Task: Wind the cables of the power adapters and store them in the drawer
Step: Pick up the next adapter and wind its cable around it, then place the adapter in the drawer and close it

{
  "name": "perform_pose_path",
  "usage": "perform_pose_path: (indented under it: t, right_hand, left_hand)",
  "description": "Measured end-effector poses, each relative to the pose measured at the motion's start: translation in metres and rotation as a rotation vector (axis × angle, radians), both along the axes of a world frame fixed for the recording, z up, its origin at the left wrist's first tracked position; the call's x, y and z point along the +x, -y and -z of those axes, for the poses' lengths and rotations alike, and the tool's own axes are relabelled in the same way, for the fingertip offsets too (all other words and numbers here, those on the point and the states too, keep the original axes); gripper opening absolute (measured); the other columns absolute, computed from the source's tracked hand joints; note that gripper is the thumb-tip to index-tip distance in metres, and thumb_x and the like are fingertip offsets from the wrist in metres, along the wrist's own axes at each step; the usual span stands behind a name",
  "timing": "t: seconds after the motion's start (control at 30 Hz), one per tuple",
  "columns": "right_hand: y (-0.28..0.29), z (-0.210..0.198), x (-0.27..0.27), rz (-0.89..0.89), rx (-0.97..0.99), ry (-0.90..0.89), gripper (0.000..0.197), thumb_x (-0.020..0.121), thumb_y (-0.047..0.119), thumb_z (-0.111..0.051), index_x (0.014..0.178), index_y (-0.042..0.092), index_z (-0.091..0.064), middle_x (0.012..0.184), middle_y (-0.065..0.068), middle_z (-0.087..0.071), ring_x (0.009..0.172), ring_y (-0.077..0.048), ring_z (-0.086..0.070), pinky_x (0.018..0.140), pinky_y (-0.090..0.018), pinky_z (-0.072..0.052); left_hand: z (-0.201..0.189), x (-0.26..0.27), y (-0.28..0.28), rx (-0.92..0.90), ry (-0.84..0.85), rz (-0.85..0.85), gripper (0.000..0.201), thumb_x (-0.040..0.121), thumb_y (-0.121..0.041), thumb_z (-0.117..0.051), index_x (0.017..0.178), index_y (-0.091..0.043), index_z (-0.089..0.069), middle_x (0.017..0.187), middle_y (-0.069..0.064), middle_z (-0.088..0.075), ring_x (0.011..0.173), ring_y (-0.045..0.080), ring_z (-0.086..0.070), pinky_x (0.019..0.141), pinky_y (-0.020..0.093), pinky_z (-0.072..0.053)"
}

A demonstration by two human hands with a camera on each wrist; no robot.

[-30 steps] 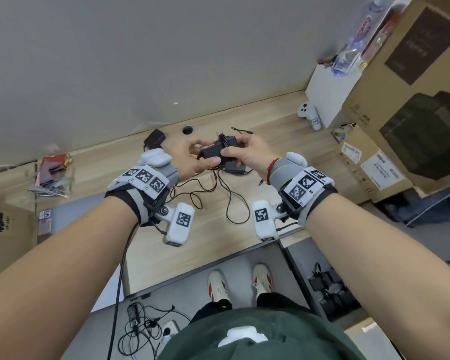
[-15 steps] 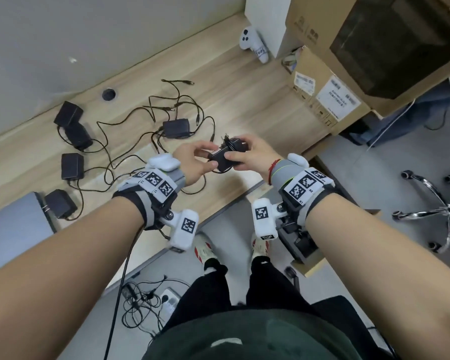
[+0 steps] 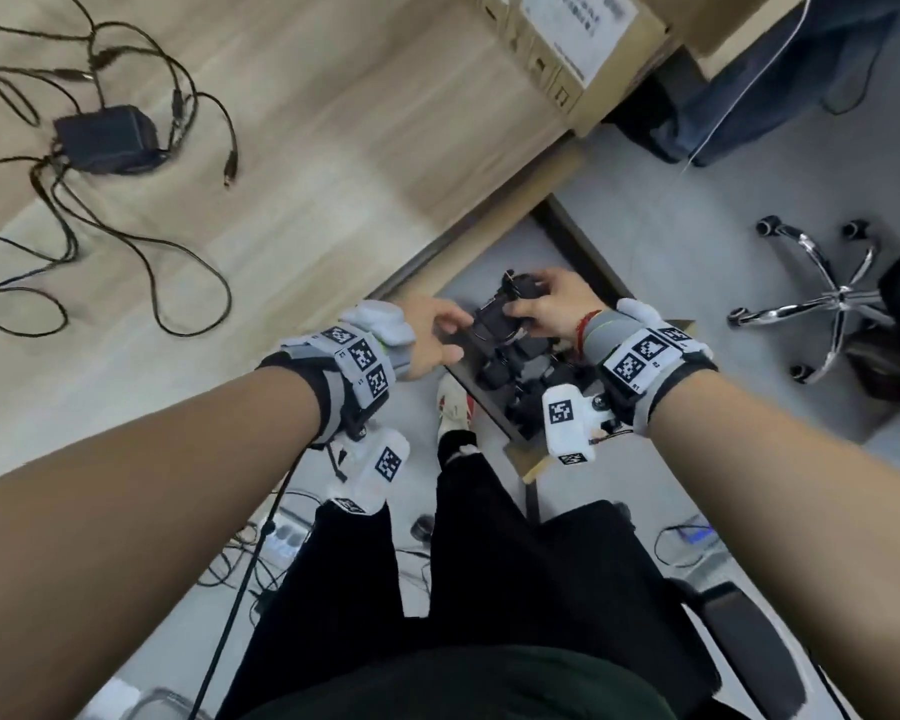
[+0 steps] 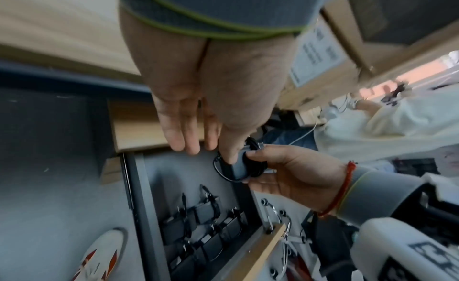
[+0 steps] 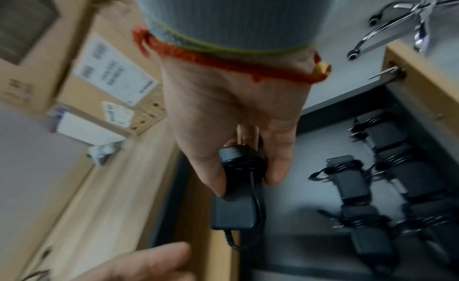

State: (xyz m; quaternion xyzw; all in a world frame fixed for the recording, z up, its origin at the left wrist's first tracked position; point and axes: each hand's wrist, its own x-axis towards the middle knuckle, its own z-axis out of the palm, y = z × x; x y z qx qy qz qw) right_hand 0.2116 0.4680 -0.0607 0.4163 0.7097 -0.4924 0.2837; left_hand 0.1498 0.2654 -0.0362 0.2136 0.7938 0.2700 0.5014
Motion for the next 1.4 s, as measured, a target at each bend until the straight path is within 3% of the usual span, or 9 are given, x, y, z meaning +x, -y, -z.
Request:
perform_pose_path:
  t: [0.1, 0.2, 0.27, 0.33, 0.47, 0.63, 0.8, 1.07, 1.4]
  right_hand:
    - [-0.036, 0.051, 0.021, 0.007, 0.09, 0.052, 0.076, 0.059, 0.032, -0.084, 0.128, 0.022, -0.055, 0.113, -0.006, -0.066, 0.095, -0.029, -0.069, 0.085, -0.047, -0.059]
    - [-0.061, 0.082, 0.037, -0.019, 0.194, 0.114, 0.069, 0.074, 0.025, -0.081, 0.136, 0.021, -0.05, 0.123, -0.002, -0.062, 0.109, -0.02, -0.061, 0.099, -0.03, -0.047]
    - [-0.077, 0.097, 0.042, -0.048, 0.255, 0.119, 0.067, 0.081, 0.022, -0.077, 0.14, 0.02, -0.046, 0.123, -0.003, -0.061, 0.112, -0.02, -0.058, 0.091, -0.021, -0.04]
    - [-0.088, 0.116, 0.048, -0.091, 0.307, 0.119, 0.066, 0.084, 0.02, -0.073, 0.142, 0.019, -0.042, 0.128, -0.006, -0.06, 0.115, -0.023, -0.058, 0.085, -0.02, -0.04]
    - [-0.101, 0.149, 0.055, -0.126, 0.443, 0.09, 0.062, 0.085, 0.021, -0.071, 0.14, 0.017, -0.043, 0.136, -0.009, -0.055, 0.126, -0.027, -0.052, 0.104, -0.029, -0.038]
    - [-0.112, 0.178, 0.055, -0.105, 0.56, 0.015, 0.055, 0.088, 0.017, -0.067, 0.137, 0.014, -0.043, 0.139, -0.009, -0.049, 0.128, -0.026, -0.049, 0.106, -0.027, -0.033]
    - [-0.114, 0.197, 0.051, -0.213, 0.55, 0.096, 0.058, 0.091, 0.021, -0.066, 0.141, 0.012, -0.038, 0.142, -0.013, -0.047, 0.128, -0.031, -0.049, 0.106, -0.033, -0.036]
    - [-0.12, 0.21, 0.055, -0.388, 0.551, 0.235, 0.057, 0.096, 0.024, -0.06, 0.146, 0.014, -0.035, 0.141, -0.017, -0.047, 0.125, -0.036, -0.053, 0.103, -0.039, -0.042]
    - [-0.108, 0.178, 0.052, -0.257, 0.546, 0.173, 0.056, 0.088, 0.017, -0.062, 0.138, 0.012, -0.039, 0.142, -0.014, -0.04, 0.126, -0.032, -0.049, 0.109, -0.038, -0.04]
  left_hand:
    - [0.041, 0.021, -0.02, -0.067, 0.024, 0.081, 0.043, 0.08, -0.038, -0.073, 0.122, -0.032, -0.062, 0.109, -0.011, -0.069, 0.092, 0.013, -0.069, 0.09, 0.039, -0.054]
    - [0.076, 0.041, -0.034, -0.131, 0.062, 0.086, 0.04, 0.085, -0.028, -0.073, 0.124, -0.026, -0.062, 0.115, -0.006, -0.068, 0.099, 0.017, -0.067, 0.096, 0.035, -0.05]
    - [0.095, 0.049, -0.038, -0.148, 0.067, 0.071, 0.042, 0.086, -0.024, -0.073, 0.127, -0.021, -0.061, 0.121, -0.001, -0.067, 0.104, 0.018, -0.065, 0.094, 0.028, -0.047]
    - [0.114, 0.057, -0.042, -0.165, 0.083, 0.087, 0.046, 0.087, -0.024, -0.072, 0.131, -0.02, -0.058, 0.128, 0.0, -0.064, 0.103, 0.016, -0.063, 0.088, 0.025, -0.044]
    - [0.146, 0.07, -0.049, -0.214, 0.061, 0.084, 0.049, 0.087, -0.027, -0.072, 0.133, -0.022, -0.056, 0.133, 0.0, -0.06, 0.106, 0.016, -0.06, 0.087, 0.023, -0.041]
    - [0.17, 0.079, -0.055, -0.259, 0.066, 0.07, 0.049, 0.085, -0.033, -0.073, 0.13, -0.026, -0.058, 0.13, -0.002, -0.061, 0.111, 0.019, -0.061, 0.089, 0.024, -0.043]
    - [0.181, 0.084, -0.06, -0.304, 0.041, 0.096, 0.046, 0.083, -0.04, -0.072, 0.126, -0.032, -0.059, 0.132, 0.002, -0.058, 0.114, 0.022, -0.06, 0.096, 0.031, -0.045]
    - [0.186, 0.085, -0.067, -0.304, 0.083, 0.079, 0.043, 0.087, -0.032, -0.07, 0.128, -0.028, -0.058, 0.139, 0.001, -0.055, 0.124, 0.021, -0.055, 0.096, 0.025, -0.037]
    - [0.157, 0.078, -0.07, -0.278, 0.059, 0.024, 0.038, 0.088, -0.031, -0.069, 0.125, -0.027, -0.061, 0.133, -0.001, -0.058, 0.119, 0.02, -0.057, 0.096, 0.026, -0.04]
